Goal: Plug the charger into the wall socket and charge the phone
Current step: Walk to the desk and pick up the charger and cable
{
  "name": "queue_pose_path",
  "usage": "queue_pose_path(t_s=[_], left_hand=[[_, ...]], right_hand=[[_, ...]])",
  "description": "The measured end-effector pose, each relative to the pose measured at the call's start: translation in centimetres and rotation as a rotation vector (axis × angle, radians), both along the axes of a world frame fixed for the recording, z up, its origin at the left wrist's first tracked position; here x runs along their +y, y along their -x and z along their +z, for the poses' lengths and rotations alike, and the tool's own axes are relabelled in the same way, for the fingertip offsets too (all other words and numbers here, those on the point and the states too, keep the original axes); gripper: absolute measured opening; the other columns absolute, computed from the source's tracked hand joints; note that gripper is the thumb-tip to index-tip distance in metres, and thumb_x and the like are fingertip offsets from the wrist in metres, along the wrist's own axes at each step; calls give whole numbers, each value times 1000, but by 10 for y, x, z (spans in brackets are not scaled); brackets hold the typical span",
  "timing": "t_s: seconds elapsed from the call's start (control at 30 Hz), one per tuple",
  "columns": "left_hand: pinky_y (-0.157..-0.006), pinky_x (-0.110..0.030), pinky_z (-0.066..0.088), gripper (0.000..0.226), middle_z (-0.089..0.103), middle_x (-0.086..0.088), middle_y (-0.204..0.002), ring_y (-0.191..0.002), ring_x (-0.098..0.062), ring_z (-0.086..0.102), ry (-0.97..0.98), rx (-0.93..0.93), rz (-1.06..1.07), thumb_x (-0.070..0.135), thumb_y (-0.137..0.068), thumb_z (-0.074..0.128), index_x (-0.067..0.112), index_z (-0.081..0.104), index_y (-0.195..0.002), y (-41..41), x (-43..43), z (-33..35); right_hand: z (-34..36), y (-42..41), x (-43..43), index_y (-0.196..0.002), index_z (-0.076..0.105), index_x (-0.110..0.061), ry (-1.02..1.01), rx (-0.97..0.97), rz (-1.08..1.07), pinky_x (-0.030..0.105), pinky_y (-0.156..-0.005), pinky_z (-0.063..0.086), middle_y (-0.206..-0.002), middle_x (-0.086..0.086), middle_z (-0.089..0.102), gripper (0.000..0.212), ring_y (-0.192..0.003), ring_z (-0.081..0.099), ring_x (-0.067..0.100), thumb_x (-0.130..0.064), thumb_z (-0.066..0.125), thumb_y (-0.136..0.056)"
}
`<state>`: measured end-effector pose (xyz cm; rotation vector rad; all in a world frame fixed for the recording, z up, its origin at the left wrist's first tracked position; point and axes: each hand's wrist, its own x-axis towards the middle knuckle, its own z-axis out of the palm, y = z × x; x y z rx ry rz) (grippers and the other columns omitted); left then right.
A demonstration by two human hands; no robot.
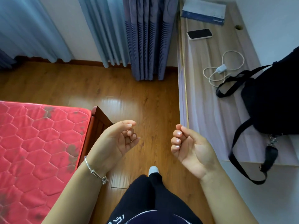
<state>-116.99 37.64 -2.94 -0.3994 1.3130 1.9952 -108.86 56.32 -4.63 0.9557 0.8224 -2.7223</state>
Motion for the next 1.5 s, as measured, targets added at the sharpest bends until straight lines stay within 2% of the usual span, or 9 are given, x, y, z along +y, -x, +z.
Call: queue_pose_path(t_s=[0.17, 0.37, 0.67, 0.8, 0.97, 1.13, 1.27, 1.37, 1.5], left_hand=[[-79, -30, 49, 16, 42, 4, -56, -57, -10, 48, -8, -13, 2, 10, -91, 41, 13, 56, -83, 36, 11, 1], [-73, -28, 52, 15, 44, 4, -56, -58, -10, 51, -8, -16, -6, 11, -90, 44, 14, 58, -84, 106, 13, -7], [-66, -26, 55, 3, 46, 4, -55, -57, -11, 51, -58, 14, -159, 13, -77, 60, 15, 61, -79, 227, 31, -7], [-67, -25, 55, 17, 47, 5, -54, -56, -10, 51, -45, -4, -241, 12, -84, 51, 16, 65, -74, 263, 55, -3], [-69, -25, 56, 8, 46, 5, -54, -58, -10, 48, -41, 13, -312, 15, -75, 56, 14, 62, -80, 300, 94, -5], [-69, -26, 55, 11, 44, 4, -54, -60, -11, 47, -35, -17, -338, 12, -85, 49, 13, 60, -83, 326, 144, -7], [-71, -26, 55, 10, 42, 4, -52, -59, -12, 46, -48, -43, -409, 11, -84, 50, 13, 60, -82, 341, 190, -5], [-69, -26, 55, 8, 42, 4, -53, -56, -11, 48, -56, -36, -445, 12, -79, 54, 13, 62, -81, 349, 210, -4], [-81, -30, 50, 14, 42, 4, -54, -56, -11, 48, -13, -41, -480, 11, -89, 47, 12, 59, -84, 372, 242, -5]], right_hand=[[0, 40, 14, -81, 64, -12, 11, -11, 5, 20, -46, 43, -65, 0, 52, 10, -53, 50, 11, -18, 57, -78], [-3, 105, 20, -78, 66, -13, 6, -13, 4, 19, -47, 43, -66, 0, 52, 10, -54, 49, 11, -19, 59, -77], [-4, 190, 20, -77, 68, -11, 52, -19, -165, 21, -46, 45, -65, 2, 54, 12, -53, 51, 12, -18, 59, -77], [-6, 209, 30, -81, 65, -11, 60, -57, -263, 20, -46, 44, -64, 1, 53, 10, -52, 50, 11, -17, 58, -76], [-9, 230, 52, -79, 64, -10, 68, -83, -359, 19, -45, 42, -64, 1, 53, 9, -52, 48, 11, -16, 60, -74], [-5, 249, 95, -80, 64, -10, 60, -72, -436, 19, -45, 42, -64, 0, 53, 10, -52, 48, 11, -16, 58, -75], [0, 258, 133, -71, 70, -11, 44, -39, -540, 19, -45, 42, -62, -1, 54, 13, -50, 49, 11, -16, 59, -75], [2, 263, 150, -72, 69, -10, 45, -17, -585, 19, -45, 41, -61, -2, 54, 11, -49, 48, 11, -15, 59, -75], [2, 278, 175, -74, 68, -9, 72, -20, -662, 18, -45, 40, -61, -2, 53, 10, -50, 48, 10, -14, 59, -76]])
